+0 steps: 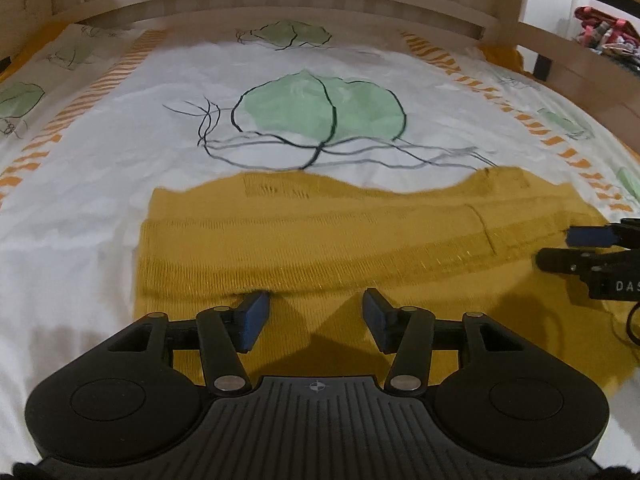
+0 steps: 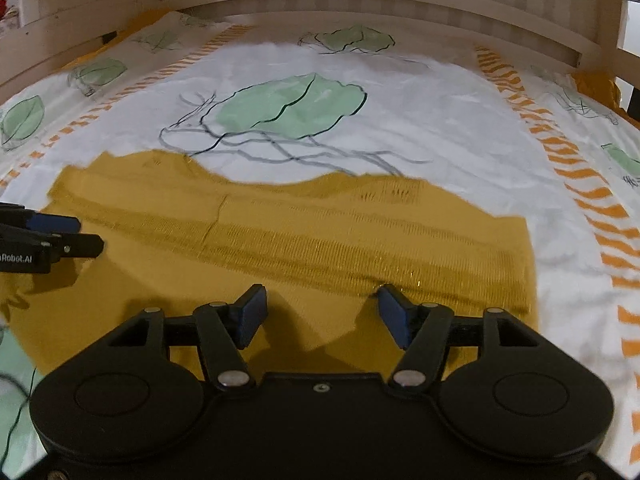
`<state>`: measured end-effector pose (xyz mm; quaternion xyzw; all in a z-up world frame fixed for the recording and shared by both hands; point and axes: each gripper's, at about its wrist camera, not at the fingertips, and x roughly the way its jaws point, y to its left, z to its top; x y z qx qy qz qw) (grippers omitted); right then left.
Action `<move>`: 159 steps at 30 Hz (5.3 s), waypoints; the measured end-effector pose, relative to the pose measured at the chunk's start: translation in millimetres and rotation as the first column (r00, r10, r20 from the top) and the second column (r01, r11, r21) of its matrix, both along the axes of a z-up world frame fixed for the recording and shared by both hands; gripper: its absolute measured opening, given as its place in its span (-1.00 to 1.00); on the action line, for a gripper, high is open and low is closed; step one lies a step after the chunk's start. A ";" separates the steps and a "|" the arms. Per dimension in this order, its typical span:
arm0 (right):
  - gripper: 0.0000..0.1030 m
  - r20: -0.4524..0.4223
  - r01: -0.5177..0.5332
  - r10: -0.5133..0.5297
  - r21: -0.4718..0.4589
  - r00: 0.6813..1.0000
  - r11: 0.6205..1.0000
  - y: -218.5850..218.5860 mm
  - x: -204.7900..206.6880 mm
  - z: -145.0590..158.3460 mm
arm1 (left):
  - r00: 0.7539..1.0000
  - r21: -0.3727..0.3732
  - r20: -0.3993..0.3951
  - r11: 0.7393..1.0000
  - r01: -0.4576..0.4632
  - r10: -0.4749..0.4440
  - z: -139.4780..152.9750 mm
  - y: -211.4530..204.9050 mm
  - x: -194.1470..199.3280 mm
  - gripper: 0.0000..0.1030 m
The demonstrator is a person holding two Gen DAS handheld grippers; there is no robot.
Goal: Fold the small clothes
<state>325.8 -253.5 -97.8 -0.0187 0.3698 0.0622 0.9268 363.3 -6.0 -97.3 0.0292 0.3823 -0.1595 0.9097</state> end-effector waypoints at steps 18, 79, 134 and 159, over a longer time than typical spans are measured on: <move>0.30 0.011 0.115 -0.116 0.083 0.993 0.990 -25.3 49.5 14.1 | 0.995 -0.032 0.028 0.995 -0.091 0.092 21.9 16.5 45.6 -0.02; 0.69 -0.045 0.030 -0.032 -0.057 0.998 0.998 65.8 -75.2 -8.5 | 0.994 0.037 -0.103 0.998 0.041 -0.037 -7.3 43.3 -88.2 0.39; 0.90 -0.121 0.358 -0.338 0.405 0.933 0.841 -111.2 -49.4 -1.1 | 0.961 -0.046 -0.178 0.974 -0.223 0.212 9.0 51.3 -49.0 0.26; -0.40 -0.189 0.282 -0.211 0.546 0.959 0.789 -123.0 -10.9 -22.5 | 0.949 -0.095 -0.233 0.966 -0.239 0.212 12.9 58.0 -38.5 0.26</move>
